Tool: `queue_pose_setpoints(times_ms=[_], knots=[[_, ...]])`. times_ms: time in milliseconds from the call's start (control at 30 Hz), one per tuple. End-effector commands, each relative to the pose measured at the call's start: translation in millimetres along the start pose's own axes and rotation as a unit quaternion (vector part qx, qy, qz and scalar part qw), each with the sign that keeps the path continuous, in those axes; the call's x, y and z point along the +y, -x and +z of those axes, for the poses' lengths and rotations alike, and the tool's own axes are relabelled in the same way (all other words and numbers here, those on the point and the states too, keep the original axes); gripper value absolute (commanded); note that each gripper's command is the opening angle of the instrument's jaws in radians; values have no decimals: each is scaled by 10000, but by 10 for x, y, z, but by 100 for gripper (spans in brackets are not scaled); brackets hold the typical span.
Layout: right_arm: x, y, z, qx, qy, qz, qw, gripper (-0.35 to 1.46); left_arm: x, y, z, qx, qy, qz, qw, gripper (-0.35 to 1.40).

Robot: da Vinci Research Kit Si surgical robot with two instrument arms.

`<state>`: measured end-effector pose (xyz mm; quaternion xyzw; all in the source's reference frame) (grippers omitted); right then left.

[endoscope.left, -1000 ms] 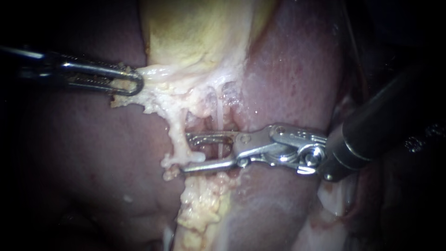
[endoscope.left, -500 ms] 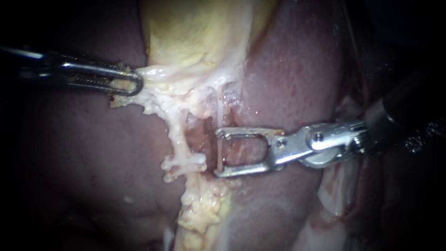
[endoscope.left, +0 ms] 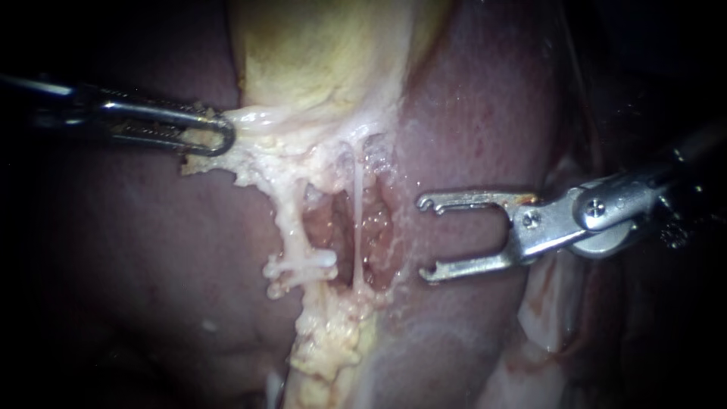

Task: Going back second clip left tube

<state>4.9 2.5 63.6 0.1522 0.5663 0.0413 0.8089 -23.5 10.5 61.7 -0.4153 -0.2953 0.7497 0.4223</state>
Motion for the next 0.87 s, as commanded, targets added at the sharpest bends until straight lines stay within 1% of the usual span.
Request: queue_pose_setpoints(times_ms=[33, 167, 200, 333, 433, 533, 633, 867], knots=[[0, 0, 0, 2, 8, 3, 10000, 50, 0, 1, 2, 5, -11, 0, 10000, -35], [0, 0, 1, 2, 8, 3, 10000, 50, -2, 3, 11, 19, -38, 8, 10000, -35], [0, 0, 1, 7, -6, 3, 10000, 50, -3, 4, 16, 33, -63, 12, 10000, -35], [0, 1, 1, 12, -19, 4, 10000, 50, -8, 7, 35, 27, -26, 30, 10000, -35], [0, 1, 0, 17, -34, 4, 10000, 50, -11, 11, 50, -3, -5, 47, 10000, -35], [0, 1, 0, 17, -33, 4, 10000, 50, -12, 14, 60, -35, 19, 61, 10000, -35], [0, 1, 0, 17, -33, 4, 10000, 50, -12, 14, 62, -40, 28, 64, 10000, -35], [0, 0, 1, 26, -61, -24, 10000, 50, -12, 15, 59, -58, 30, 66, 10000, -35]])
